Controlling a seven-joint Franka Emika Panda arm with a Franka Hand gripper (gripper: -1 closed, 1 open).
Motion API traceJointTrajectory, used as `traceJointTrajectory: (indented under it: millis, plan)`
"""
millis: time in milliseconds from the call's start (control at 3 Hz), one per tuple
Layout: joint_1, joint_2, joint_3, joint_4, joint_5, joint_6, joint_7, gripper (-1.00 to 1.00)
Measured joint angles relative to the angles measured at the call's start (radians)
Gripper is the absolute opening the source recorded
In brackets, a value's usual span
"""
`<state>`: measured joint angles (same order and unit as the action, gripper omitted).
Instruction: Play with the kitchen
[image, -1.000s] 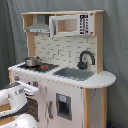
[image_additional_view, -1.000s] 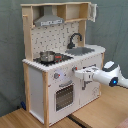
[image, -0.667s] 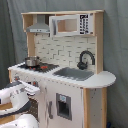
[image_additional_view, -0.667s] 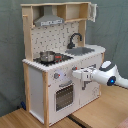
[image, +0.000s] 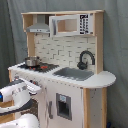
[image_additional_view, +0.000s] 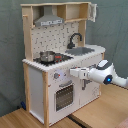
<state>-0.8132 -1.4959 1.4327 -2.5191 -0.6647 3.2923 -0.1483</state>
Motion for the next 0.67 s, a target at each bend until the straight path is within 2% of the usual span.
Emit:
traceJointTrajectory:
  millis: [333,667]
  plan:
    - [0.0,0.0,0.0,0.0,0.0,0.0,-0.004,-1.0]
    - [-0.008,0.013,-0.001,0.008,0.002,0.019,0.085,-1.0]
